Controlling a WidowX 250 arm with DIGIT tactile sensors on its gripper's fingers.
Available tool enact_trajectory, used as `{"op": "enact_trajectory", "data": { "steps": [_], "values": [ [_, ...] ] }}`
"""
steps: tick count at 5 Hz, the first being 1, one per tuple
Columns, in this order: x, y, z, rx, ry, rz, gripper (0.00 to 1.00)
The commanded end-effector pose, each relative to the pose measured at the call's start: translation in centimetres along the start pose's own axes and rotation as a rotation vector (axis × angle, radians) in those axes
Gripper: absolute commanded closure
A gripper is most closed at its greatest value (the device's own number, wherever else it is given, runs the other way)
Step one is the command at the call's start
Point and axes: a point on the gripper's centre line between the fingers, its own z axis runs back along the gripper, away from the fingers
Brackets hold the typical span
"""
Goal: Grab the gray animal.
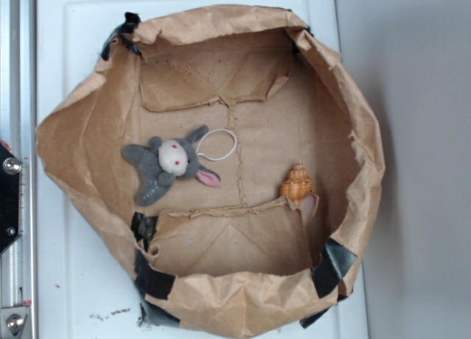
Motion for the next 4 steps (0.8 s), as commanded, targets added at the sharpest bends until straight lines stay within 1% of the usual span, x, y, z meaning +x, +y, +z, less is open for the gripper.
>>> {"op": "enact_trajectory", "data": {
  "steps": [1,2,3,4],
  "values": [
    [0.0,0.0,0.0,0.0,0.0,0.0,0.0],
    [4.9,-0.7,-0.8,-0.034,-0.039,0.005,0.0],
    [9.9,0.2,-2.2,-0.04,-0.068,0.027,0.0],
    [14.5,2.1,-4.1,-0.049,-0.101,-0.012,0.0]
  ]
}}
